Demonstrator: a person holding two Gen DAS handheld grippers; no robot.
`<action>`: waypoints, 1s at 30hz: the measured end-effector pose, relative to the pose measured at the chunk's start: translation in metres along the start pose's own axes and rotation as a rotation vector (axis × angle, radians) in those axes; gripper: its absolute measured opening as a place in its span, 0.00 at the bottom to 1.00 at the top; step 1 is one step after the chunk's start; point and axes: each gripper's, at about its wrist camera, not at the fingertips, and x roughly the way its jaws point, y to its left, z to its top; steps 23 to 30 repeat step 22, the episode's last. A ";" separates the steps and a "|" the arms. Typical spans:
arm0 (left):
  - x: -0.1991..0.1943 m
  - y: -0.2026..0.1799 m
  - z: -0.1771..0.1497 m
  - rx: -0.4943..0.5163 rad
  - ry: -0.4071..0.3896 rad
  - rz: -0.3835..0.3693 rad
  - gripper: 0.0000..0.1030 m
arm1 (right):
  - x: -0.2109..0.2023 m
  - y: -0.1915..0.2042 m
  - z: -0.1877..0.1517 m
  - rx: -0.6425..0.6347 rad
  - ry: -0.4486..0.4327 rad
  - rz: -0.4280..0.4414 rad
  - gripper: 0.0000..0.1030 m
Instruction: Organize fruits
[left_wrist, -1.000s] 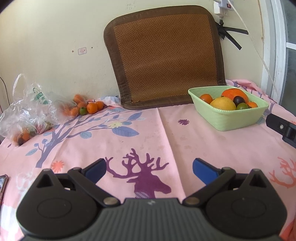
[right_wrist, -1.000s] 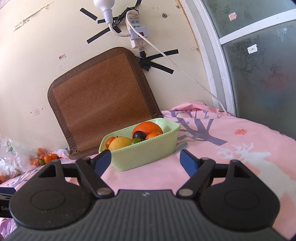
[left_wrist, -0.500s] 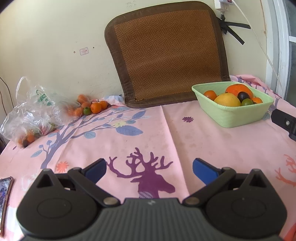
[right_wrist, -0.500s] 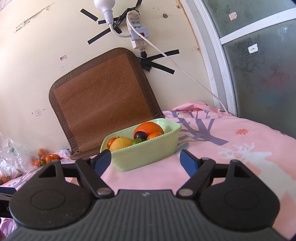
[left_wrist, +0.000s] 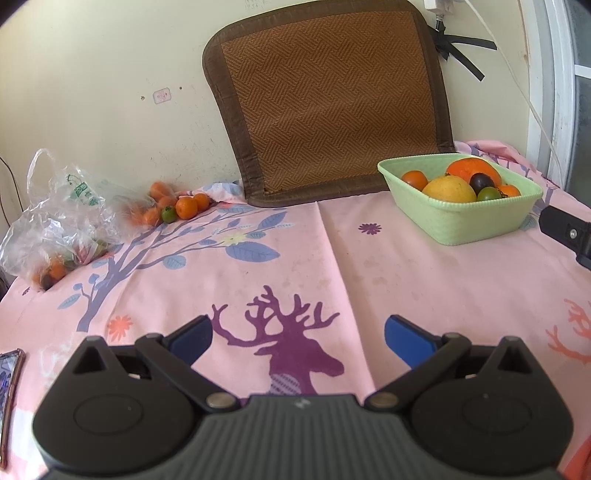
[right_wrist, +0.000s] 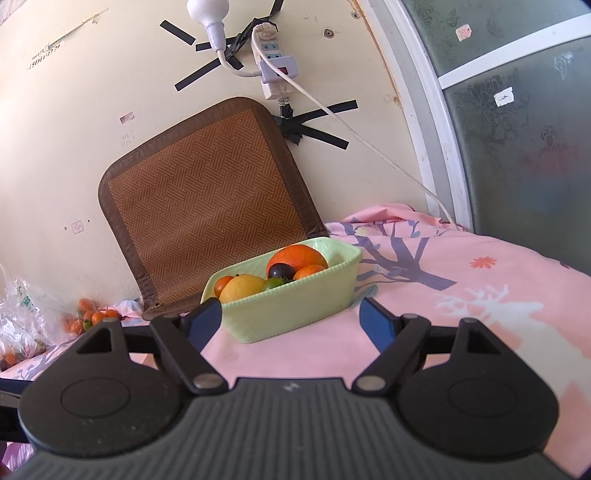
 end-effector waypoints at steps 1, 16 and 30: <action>0.000 0.000 0.000 0.002 0.000 0.001 1.00 | 0.000 0.000 0.000 0.000 0.000 0.000 0.81; 0.002 -0.001 -0.002 0.015 0.009 -0.003 1.00 | -0.001 -0.001 0.000 0.000 0.000 0.001 0.81; -0.001 -0.002 -0.002 0.017 -0.003 -0.036 1.00 | -0.001 -0.001 0.000 0.000 0.000 0.002 0.81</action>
